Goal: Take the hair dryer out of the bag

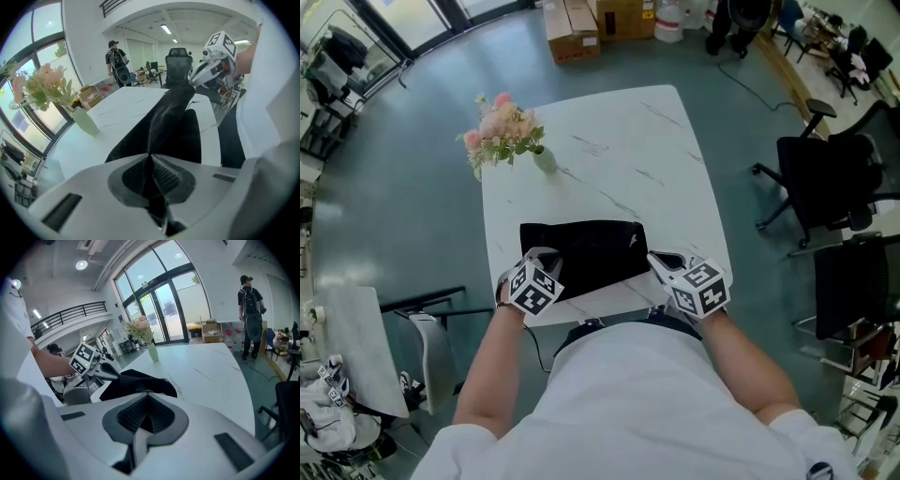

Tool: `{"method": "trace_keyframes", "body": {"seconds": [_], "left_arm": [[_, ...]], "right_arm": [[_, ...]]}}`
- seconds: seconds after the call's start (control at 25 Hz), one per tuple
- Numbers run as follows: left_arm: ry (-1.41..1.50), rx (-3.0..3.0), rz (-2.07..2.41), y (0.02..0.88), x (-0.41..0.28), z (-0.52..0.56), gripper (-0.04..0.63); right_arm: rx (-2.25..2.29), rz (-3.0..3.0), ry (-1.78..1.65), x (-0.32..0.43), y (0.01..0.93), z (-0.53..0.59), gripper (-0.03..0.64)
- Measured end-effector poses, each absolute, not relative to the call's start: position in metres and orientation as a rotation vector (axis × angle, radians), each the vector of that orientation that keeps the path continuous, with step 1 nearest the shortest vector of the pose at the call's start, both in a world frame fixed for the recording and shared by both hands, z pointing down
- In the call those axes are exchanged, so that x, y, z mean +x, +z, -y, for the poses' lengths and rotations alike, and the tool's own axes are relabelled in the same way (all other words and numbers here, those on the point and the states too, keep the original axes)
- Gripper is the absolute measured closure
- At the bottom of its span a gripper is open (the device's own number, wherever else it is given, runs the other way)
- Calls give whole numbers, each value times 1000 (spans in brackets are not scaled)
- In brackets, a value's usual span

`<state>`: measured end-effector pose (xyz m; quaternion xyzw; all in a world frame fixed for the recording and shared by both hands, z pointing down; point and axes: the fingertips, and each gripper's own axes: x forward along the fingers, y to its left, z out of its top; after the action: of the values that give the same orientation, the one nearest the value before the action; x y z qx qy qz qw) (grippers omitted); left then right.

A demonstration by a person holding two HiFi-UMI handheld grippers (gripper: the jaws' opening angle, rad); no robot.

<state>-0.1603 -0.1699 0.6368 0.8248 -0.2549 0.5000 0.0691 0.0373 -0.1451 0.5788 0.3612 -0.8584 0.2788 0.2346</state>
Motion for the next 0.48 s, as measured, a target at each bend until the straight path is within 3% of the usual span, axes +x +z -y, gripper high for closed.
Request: {"method": "trace_keyframes", "body": {"seconds": [0.2, 0.48], "left_arm": [[1474, 2427, 850, 639, -185, 173, 566], [1448, 2447, 851, 634, -165, 177, 566]], "right_arm": [[913, 2298, 598, 29, 596, 152, 601], [773, 2227, 450, 11, 621, 160, 600]]}}
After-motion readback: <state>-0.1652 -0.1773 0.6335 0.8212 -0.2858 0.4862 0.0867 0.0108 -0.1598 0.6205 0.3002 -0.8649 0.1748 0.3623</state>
